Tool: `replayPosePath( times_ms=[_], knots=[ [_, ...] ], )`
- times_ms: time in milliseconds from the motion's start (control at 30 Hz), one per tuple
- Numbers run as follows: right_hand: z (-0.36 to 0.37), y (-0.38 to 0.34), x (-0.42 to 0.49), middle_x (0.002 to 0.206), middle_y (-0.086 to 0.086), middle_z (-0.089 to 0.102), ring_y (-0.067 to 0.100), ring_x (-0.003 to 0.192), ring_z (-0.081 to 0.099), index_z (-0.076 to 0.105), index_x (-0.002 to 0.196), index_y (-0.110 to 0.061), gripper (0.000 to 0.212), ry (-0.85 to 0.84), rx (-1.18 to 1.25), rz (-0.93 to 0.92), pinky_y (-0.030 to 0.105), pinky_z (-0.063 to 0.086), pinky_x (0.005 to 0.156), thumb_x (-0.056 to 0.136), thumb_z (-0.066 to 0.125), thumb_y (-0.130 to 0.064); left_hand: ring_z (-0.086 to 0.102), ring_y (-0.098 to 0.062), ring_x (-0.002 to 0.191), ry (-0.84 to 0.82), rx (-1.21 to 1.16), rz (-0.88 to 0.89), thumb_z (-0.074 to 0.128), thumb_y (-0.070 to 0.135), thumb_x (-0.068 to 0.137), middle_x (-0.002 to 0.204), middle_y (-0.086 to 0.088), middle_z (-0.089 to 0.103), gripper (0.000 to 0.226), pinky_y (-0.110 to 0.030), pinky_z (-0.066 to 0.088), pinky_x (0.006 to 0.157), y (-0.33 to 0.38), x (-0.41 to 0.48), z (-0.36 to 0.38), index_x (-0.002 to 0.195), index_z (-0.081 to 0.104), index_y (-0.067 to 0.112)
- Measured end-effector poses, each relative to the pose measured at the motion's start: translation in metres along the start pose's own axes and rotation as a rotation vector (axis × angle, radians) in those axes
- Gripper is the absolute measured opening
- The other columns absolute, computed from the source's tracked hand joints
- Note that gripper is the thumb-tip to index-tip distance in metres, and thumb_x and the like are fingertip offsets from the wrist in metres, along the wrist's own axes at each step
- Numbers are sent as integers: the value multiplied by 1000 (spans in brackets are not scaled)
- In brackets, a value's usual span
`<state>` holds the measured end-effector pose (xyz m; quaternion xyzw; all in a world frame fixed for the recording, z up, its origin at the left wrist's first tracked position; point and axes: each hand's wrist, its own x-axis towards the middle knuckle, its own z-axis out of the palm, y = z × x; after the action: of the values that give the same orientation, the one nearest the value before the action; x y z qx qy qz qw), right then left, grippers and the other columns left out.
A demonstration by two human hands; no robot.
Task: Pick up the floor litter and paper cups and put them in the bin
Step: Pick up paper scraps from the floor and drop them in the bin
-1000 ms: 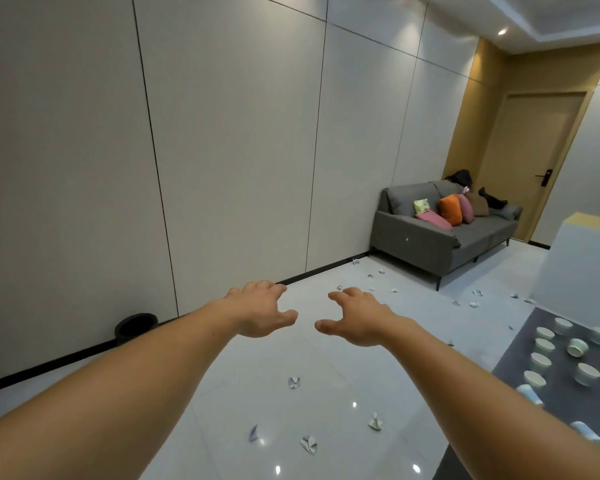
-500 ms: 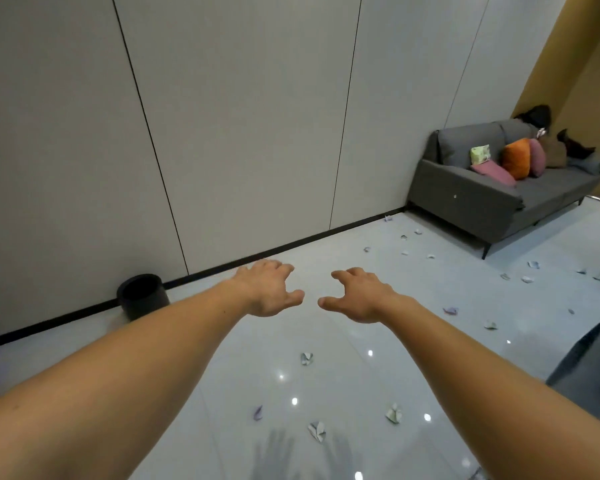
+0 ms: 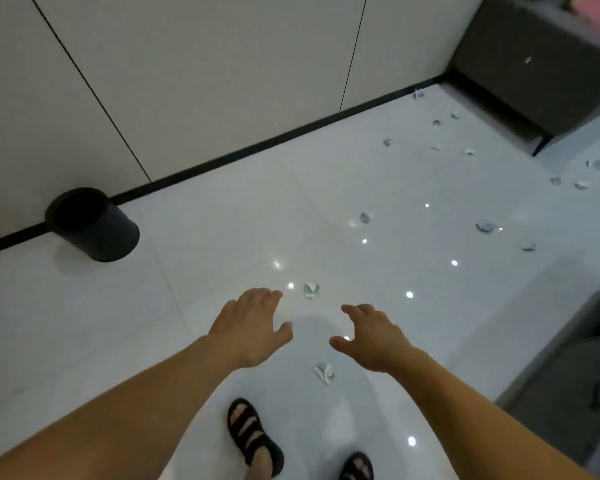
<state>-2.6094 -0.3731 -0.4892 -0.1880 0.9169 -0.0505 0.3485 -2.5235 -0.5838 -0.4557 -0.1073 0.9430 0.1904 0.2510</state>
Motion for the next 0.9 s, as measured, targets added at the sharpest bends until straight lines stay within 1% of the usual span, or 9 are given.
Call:
replayPosePath(
  times_ms=[200, 267, 333, 500, 567, 633, 767, 833, 900],
  knots=[
    [135, 60, 141, 156, -2, 25, 21, 136, 33, 18, 153, -29, 73, -127, 4, 13, 38, 38, 106, 92, 48, -55, 9, -10, 145, -111, -90, -89, 31, 54, 97, 159, 6, 12, 66, -28, 12, 118, -52, 98, 136, 152, 12, 24],
    [189, 89, 187, 157, -2, 23, 21, 137, 33, 16, 153, -30, 73, -151, -25, 19, 37, 39, 105, 92, 48, -55, 12, -10, 144, -158, -123, -121, 31, 54, 96, 158, 8, 14, 66, -28, 15, 117, -62, 132, 191, 152, 12, 25],
    [246, 119, 230, 157, -2, 21, 21, 137, 33, 15, 153, -31, 73, -165, -28, 24, 36, 40, 104, 92, 48, -54, 15, -8, 143, -189, -163, -144, 32, 55, 95, 157, 11, 17, 65, -27, 19, 116, -72, 164, 248, 151, 15, 27],
    [385, 181, 319, 158, -1, 16, 24, 134, 37, 12, 152, -32, 73, -198, -22, 49, 38, 42, 101, 92, 49, -54, 16, 0, 140, -231, -183, -181, 34, 55, 94, 153, 16, 21, 63, -17, 16, 111, -101, 224, 395, 150, 18, 30],
    [431, 197, 346, 156, -1, 19, 25, 129, 42, 14, 151, -33, 73, -189, -16, 58, 38, 44, 97, 91, 51, -53, 12, 2, 140, -279, -193, -191, 32, 56, 94, 153, 19, 17, 63, -16, 14, 111, -112, 238, 443, 149, 14, 33],
    [472, 208, 365, 150, 1, 27, 26, 117, 51, 20, 146, -32, 71, -181, -27, 41, 36, 48, 88, 89, 56, -52, 11, 2, 140, -312, -199, -193, 31, 57, 94, 153, 18, 16, 63, -14, 12, 110, -123, 249, 486, 150, 13, 33],
    [524, 216, 387, 129, 8, 37, 32, 95, 56, 39, 134, -24, 60, -96, -33, -11, 35, 48, 70, 83, 68, -35, 16, 0, 138, -335, -249, -230, 33, 57, 93, 151, 16, 23, 63, -13, 13, 108, -143, 263, 541, 149, 17, 31],
    [532, 212, 392, 126, 9, 38, 34, 95, 56, 46, 131, -18, 55, -69, 53, 32, 37, 49, 73, 82, 70, -27, 18, 0, 137, -350, -314, -269, 34, 58, 92, 150, 16, 25, 64, -12, 15, 105, -149, 265, 553, 148, 19, 33],
    [528, 200, 389, 127, 4, 37, 30, 97, 57, 47, 130, -19, 57, -88, 171, 94, 38, 52, 81, 80, 72, -28, 20, -1, 136, -364, -415, -327, 36, 60, 90, 150, 17, 27, 65, -14, 17, 103, -152, 266, 552, 148, 20, 35]
  ],
)
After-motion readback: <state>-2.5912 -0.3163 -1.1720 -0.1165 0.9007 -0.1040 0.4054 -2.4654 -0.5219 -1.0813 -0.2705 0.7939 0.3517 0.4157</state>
